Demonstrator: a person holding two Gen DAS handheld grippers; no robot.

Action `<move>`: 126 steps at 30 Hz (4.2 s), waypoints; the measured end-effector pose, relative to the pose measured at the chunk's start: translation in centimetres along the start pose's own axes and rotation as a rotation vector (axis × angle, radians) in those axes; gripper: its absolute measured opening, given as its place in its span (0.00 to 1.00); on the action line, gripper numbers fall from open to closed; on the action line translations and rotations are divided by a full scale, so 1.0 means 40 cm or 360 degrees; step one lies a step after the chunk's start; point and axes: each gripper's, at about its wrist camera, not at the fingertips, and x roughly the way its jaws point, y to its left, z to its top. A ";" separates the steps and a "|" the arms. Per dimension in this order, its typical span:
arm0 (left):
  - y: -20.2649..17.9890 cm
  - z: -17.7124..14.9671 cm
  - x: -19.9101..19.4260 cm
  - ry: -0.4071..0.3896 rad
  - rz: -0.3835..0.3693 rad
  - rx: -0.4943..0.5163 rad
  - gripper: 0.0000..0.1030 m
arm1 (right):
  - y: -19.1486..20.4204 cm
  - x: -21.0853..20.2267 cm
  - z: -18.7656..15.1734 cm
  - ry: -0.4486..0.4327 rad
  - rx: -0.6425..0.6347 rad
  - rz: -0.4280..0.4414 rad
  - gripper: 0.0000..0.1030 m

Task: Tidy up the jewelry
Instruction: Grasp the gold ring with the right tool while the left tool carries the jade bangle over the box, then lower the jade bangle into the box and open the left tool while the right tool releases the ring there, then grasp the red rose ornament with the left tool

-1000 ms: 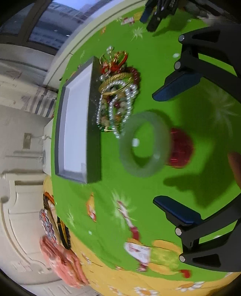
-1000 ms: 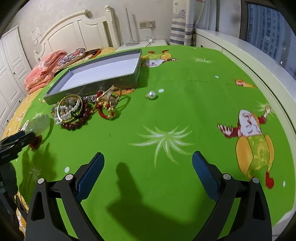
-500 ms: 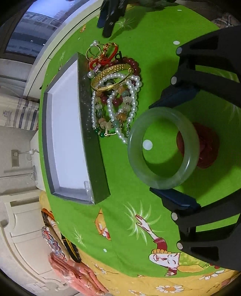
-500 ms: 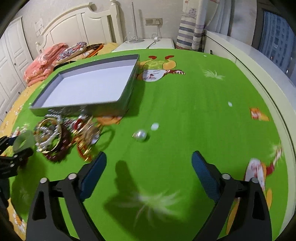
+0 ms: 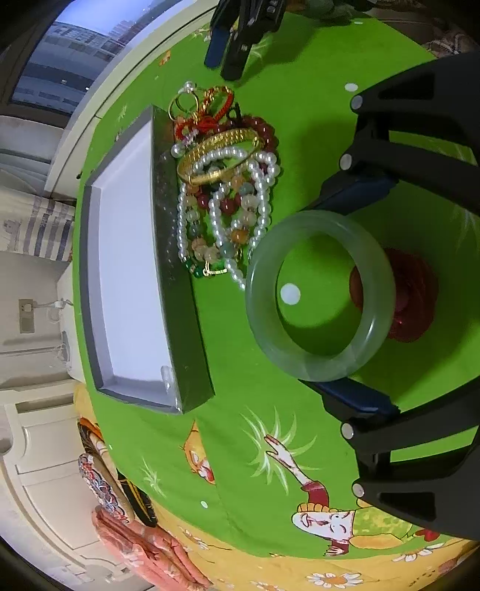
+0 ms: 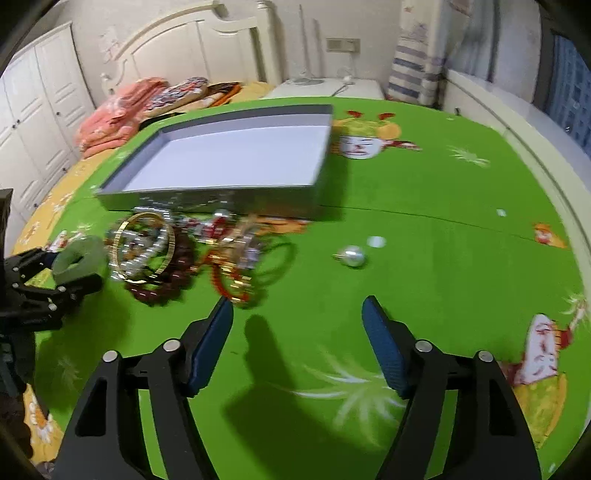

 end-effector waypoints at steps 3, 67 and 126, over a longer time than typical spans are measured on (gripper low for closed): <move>-0.006 -0.009 -0.036 -0.0088 0.0020 -0.0001 0.74 | 0.010 0.004 0.024 -0.0030 0.0084 0.0087 0.59; 0.072 0.279 0.142 -0.0158 0.0097 -0.0082 0.76 | 0.007 0.183 0.265 0.0168 0.0163 0.0167 0.13; 0.052 -0.167 -0.133 -0.0306 0.0022 -0.0245 0.92 | 0.018 -0.011 -0.005 -0.0099 -0.0110 0.0095 0.50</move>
